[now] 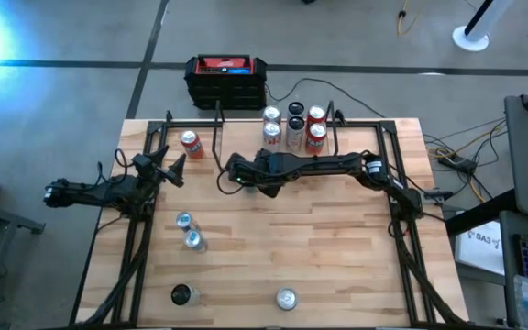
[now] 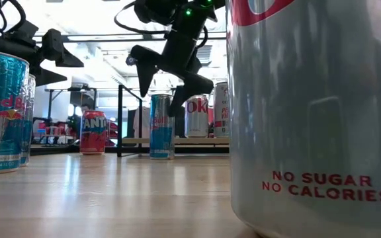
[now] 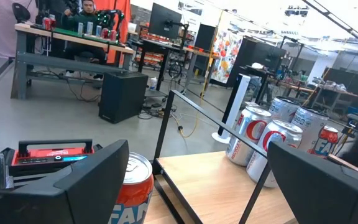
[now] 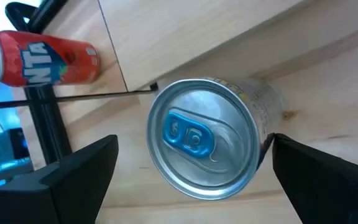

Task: Place canned beverage on shelf
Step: Put the bottom blue soda can on the shelf

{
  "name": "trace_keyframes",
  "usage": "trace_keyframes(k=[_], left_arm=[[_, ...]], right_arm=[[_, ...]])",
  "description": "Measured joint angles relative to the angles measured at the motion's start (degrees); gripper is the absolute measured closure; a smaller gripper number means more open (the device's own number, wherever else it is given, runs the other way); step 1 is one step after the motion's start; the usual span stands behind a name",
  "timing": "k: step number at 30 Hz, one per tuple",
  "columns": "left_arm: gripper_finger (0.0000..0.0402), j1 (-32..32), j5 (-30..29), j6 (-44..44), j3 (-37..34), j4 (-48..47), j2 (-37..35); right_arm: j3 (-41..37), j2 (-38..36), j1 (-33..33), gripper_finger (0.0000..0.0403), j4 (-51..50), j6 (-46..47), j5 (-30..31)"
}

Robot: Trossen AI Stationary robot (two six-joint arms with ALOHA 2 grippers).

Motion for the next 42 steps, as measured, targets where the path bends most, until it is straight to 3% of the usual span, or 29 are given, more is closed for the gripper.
trace_keyframes(k=[13,23,33,42], left_arm=[[0.0033,0.0,0.0,0.0,0.0,0.0,0.0],[0.0033,0.0,0.0,0.0,0.0,0.0,0.0],[0.0033,0.0,0.0,0.0,0.0,0.0,0.0],[0.0033,0.0,0.0,0.0,0.0,0.0,0.0]], right_arm=[[-1.8,0.1,-1.0,0.0003,-0.9,5.0,0.1],[-2.1,0.1,-1.0,0.0005,-0.5,2.8,0.1],[-2.1,0.1,-1.0,0.0091,-0.5,-1.7,-0.2],[-2.1,0.1,-1.0,0.0104,1.3,-13.2,-2.0]])
